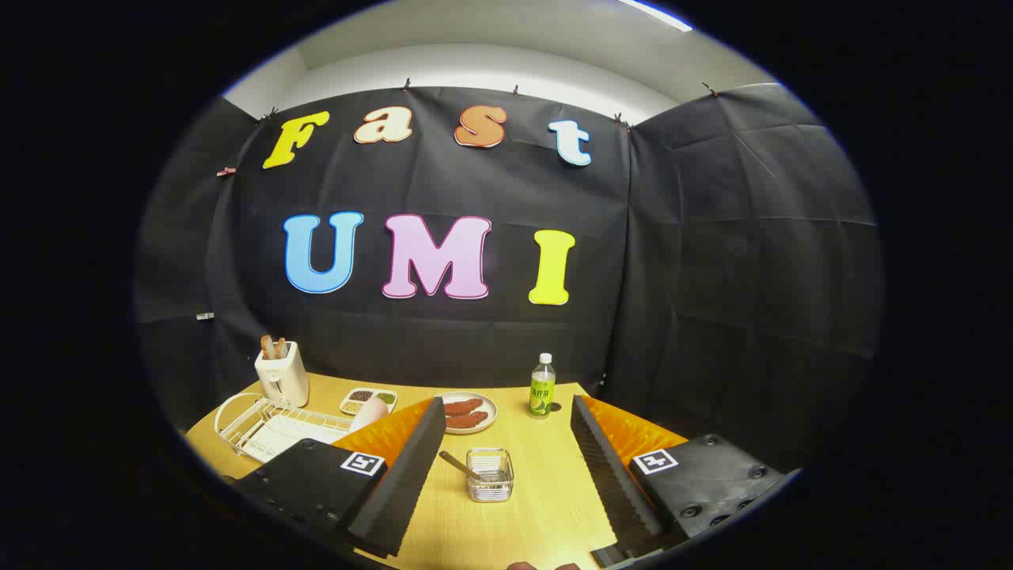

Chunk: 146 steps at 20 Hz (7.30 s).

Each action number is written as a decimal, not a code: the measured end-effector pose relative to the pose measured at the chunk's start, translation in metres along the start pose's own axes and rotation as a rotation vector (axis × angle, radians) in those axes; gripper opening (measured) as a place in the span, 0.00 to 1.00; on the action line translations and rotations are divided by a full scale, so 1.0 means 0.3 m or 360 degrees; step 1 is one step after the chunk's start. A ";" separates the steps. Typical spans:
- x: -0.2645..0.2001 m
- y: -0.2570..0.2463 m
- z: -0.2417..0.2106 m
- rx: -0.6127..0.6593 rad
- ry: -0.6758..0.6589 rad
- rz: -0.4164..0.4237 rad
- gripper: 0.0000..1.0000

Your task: Take the plate from the dish rack, then take the spoon from the basket and place it into the plate.

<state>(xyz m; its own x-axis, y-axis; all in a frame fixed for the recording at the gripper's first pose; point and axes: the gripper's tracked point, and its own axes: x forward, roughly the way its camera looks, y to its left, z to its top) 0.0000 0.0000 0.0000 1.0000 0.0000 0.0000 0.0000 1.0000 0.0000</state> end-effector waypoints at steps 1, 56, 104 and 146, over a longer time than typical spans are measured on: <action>-0.004 0.003 -0.004 -0.0003 0.0004 0.0002 0.98; 0.508 0.697 -0.543 0.0123 0.1042 0.0154 0.38; 0.321 0.504 -0.383 -0.0053 0.0927 0.0306 0.20; 0.233 -0.004 -0.663 -0.0070 0.0636 0.0902 0.98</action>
<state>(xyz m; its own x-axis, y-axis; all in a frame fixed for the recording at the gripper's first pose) 0.0700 -0.0013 -0.1989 0.7691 0.5136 -0.3805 -0.5306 0.8449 0.0681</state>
